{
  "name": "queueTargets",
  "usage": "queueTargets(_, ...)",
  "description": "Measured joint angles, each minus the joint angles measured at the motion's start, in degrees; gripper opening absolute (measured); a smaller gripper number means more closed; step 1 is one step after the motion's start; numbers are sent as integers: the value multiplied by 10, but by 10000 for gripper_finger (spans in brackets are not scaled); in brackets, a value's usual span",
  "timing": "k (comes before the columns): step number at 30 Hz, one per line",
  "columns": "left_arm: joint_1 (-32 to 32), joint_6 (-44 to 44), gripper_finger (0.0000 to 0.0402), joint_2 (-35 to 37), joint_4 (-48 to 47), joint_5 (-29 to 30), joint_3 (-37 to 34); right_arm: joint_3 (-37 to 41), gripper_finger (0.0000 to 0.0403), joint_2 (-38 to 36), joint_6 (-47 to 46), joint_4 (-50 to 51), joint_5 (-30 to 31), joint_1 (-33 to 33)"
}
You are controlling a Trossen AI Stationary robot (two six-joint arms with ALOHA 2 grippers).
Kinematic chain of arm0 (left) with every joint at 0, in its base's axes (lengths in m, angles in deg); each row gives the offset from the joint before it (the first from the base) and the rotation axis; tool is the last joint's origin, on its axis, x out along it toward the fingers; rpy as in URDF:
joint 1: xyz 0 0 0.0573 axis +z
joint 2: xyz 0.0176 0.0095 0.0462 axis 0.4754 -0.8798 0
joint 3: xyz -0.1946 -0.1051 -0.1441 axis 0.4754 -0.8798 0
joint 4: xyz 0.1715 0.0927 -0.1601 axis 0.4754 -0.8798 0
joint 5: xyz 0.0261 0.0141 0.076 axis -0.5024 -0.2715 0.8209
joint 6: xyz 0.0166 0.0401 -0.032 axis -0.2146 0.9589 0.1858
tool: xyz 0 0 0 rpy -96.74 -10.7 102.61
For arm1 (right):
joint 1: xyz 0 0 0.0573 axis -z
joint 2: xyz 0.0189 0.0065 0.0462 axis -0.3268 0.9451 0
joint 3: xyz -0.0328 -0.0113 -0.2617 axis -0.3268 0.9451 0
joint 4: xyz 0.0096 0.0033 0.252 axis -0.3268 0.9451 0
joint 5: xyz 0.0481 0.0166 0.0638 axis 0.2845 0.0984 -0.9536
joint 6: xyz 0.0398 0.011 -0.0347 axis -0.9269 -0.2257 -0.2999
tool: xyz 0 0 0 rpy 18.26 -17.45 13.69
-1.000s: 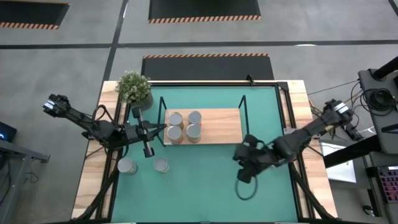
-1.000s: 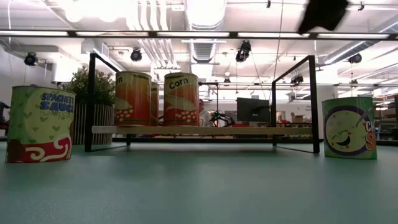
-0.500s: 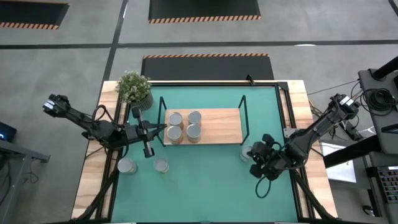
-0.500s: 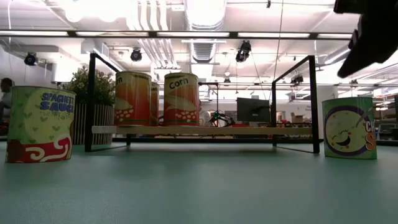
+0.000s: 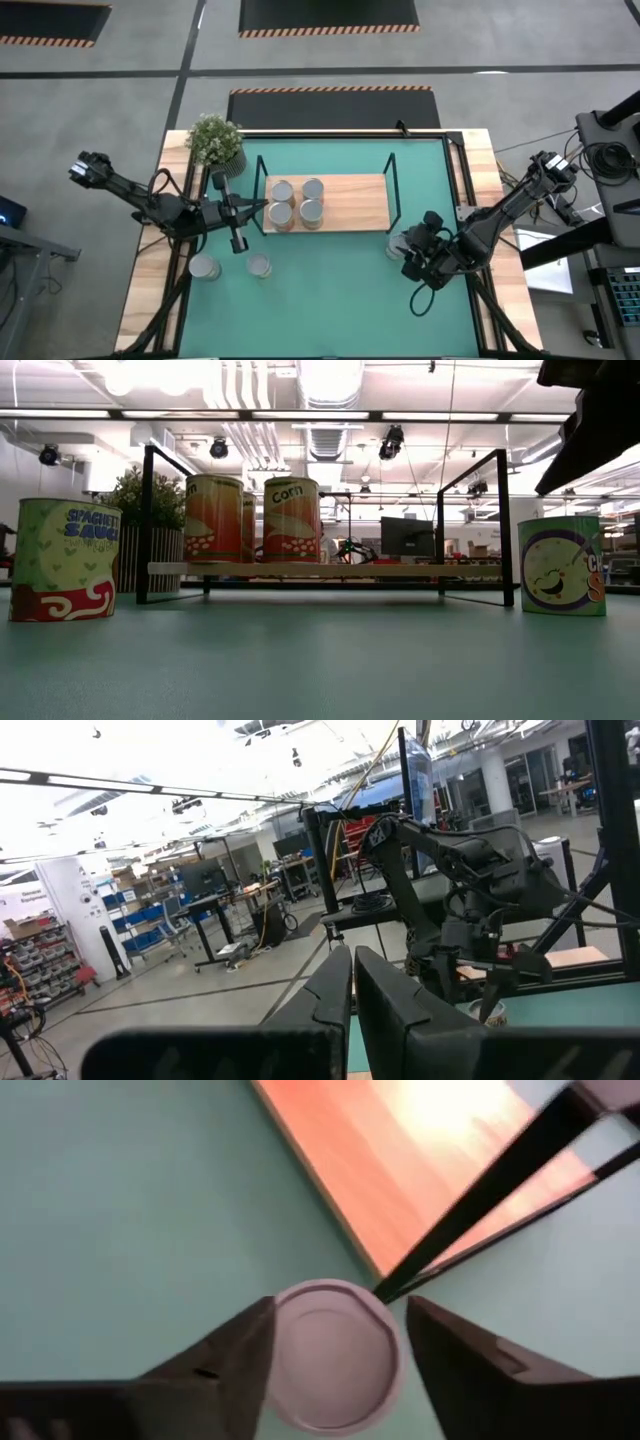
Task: Pick and place cans onto a shelf
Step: Put the canned chicken soup on the shelf
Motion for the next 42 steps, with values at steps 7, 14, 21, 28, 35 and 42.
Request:
queueTargets(7, 0, 0, 0, -1, 0, 0, 0, 1, 309, 34, -34, 6, 3, 0)
queueTargets(14, 0, 0, 0, -2, 0, 0, 0, 3, 356, 72, -61, 6, -8, -1)
queueTargets(21, 0, 0, 0, -2, 0, 0, 0, 10, 361, 97, -73, 4, -29, -1)
queueTargets(28, 0, 0, 0, -2, 0, 0, 0, 12, 331, 111, -87, -6, -39, -1)
queueTargets(35, 0, 0, 0, -2, 0, 0, 0, 12, 262, 109, -86, -22, -44, -1)
queueTargets(42, 0, 0, 0, -2, 1, 0, 0, 11, 274, 94, -59, -88, -75, -1)
